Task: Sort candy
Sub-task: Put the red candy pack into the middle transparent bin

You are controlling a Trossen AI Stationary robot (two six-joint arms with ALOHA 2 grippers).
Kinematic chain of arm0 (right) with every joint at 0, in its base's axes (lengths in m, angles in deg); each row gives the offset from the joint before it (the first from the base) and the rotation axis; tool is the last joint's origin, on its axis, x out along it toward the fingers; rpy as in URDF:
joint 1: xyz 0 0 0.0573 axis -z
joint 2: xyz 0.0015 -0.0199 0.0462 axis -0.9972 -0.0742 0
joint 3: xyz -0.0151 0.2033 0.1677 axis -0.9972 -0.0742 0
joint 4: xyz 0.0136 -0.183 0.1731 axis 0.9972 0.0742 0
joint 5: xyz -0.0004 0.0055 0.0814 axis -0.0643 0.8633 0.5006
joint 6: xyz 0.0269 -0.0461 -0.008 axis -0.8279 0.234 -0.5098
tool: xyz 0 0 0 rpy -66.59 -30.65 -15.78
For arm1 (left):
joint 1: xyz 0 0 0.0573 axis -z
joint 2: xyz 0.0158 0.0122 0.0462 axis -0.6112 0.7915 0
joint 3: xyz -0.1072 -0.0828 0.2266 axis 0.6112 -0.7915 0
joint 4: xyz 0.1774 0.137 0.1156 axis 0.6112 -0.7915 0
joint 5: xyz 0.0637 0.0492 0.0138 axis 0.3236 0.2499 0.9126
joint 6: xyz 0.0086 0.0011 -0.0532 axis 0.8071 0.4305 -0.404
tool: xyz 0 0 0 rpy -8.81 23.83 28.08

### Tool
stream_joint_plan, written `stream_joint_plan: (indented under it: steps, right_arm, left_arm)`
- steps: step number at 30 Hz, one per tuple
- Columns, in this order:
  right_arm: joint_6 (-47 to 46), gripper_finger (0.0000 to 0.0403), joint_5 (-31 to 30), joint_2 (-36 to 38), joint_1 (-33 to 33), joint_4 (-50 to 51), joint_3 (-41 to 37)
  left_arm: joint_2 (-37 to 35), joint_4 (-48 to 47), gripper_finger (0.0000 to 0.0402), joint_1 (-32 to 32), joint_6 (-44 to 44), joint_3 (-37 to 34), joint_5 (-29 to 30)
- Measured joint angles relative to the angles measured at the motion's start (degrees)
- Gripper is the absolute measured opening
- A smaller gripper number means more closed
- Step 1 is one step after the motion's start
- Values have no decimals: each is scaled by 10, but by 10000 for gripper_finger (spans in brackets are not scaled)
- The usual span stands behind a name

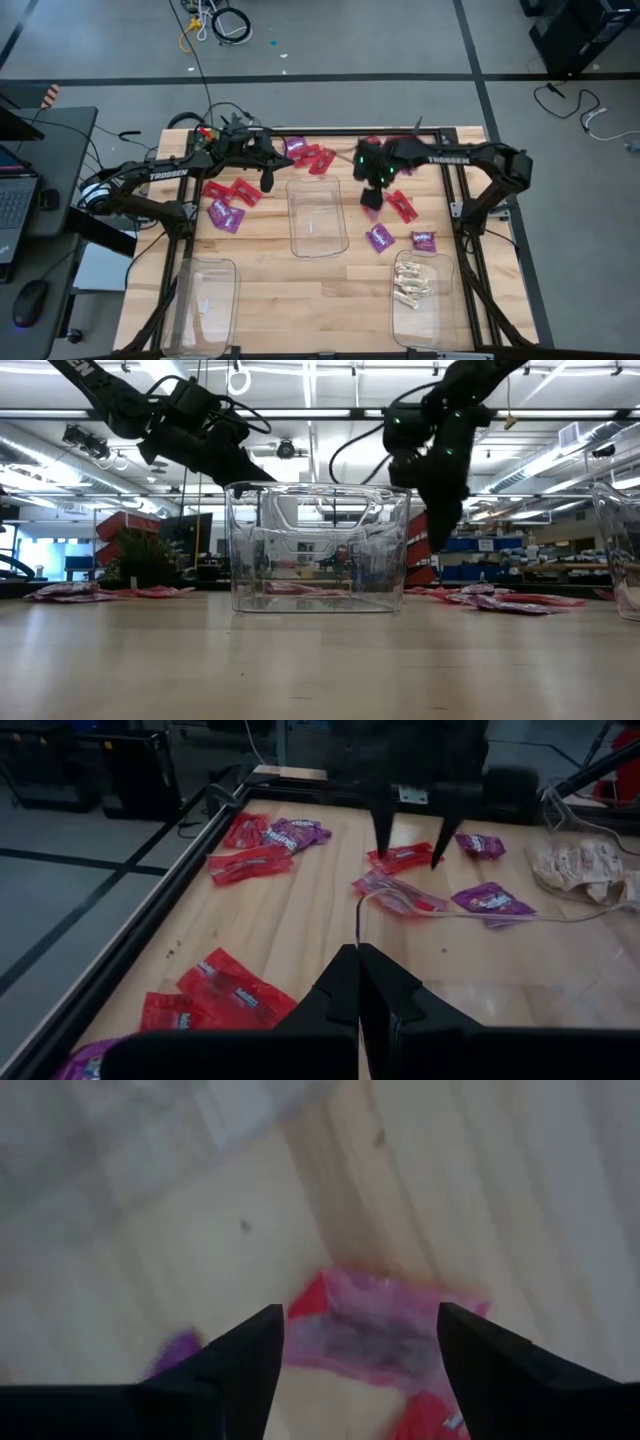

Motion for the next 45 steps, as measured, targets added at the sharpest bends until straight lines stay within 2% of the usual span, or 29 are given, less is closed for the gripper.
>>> stream_joint_plan:
  steps: [6, 13, 20, 24, 29, 31, 45]
  right_arm:
    - [-41, 220, -47, 0, -54, -83, -70]
    - [-42, 198, -51, 0, -75, -192, -124]
    - [-31, 170, -76, 0, -74, -208, -152]
    - [-30, 126, -71, 0, -74, -211, -160]
    - [-26, 30, -59, 0, -74, -218, -161]
    - [-22, 9, -56, 0, -74, -218, -161]
    - [-15, 0, -43, 32, -94, -142, -86]
  left_arm:
    - [0, -1, 0, 0, -1, 0, 0]
    - [0, -9, 0, 1, -6, 0, -2]
    - [0, -14, 0, 11, -5, 0, -3]
    - [0, -16, 0, 12, -5, 0, -3]
    - [0, -16, 0, 12, -5, 0, -3]
    - [0, -16, 0, 12, -5, 0, -3]
    - [0, -16, 0, 12, -5, 0, -3]
